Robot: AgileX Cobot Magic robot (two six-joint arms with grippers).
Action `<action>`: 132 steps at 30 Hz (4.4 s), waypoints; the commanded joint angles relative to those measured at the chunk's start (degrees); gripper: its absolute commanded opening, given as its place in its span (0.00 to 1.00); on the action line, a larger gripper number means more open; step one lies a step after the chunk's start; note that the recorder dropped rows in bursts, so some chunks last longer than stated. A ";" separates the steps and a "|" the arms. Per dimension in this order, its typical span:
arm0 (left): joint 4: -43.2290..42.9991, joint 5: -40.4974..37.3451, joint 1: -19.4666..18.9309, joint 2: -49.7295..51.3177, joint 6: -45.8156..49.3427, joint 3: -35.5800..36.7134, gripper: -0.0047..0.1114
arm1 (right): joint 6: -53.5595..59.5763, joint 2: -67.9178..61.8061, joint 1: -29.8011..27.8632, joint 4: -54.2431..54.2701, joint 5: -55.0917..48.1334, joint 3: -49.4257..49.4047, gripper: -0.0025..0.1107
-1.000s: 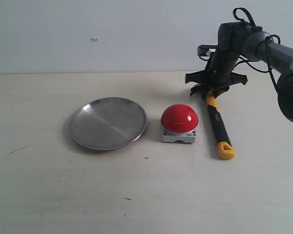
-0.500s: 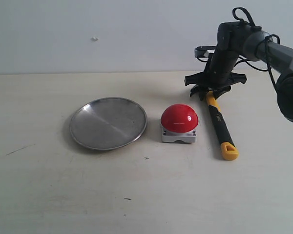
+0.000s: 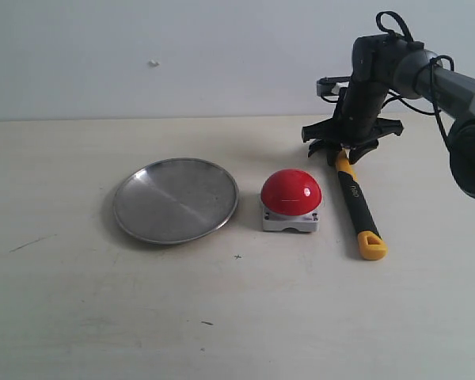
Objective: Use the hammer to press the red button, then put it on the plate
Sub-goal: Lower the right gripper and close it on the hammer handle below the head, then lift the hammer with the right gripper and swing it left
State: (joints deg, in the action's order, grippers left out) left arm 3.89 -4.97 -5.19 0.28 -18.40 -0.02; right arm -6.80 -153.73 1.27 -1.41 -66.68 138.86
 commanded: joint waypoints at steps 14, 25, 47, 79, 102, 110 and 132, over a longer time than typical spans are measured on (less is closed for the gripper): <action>-0.06 -0.01 0.05 -0.28 0.31 0.02 0.04 | 0.67 -0.30 0.06 -1.04 -2.01 -0.06 0.42; -0.06 -0.01 0.05 -0.28 0.31 0.02 0.04 | 0.67 -0.30 0.06 -1.31 0.33 -0.06 0.40; -0.06 -0.01 0.05 -0.28 0.45 0.02 0.04 | 4.19 -1.02 0.06 -0.62 -0.49 -0.06 0.02; -0.06 -0.01 0.05 -0.28 0.45 0.02 0.04 | 8.10 9.37 -1.05 5.24 -1.28 -2.72 0.02; -0.06 -0.01 0.05 -0.28 0.45 0.02 0.04 | 25.80 29.42 -11.62 25.11 11.86 -39.02 0.02; -0.06 -0.01 0.05 -0.28 0.45 0.02 0.04 | 43.20 36.43 -18.37 48.19 11.59 -49.55 0.02; -0.06 -0.01 0.05 -0.28 0.45 0.02 0.04 | 84.63 45.79 -20.81 101.36 -3.29 -79.62 0.02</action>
State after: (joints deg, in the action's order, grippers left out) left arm 3.89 -4.97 -5.19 0.28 -18.40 -0.02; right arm 74.34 -109.75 -19.58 95.40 -67.48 61.65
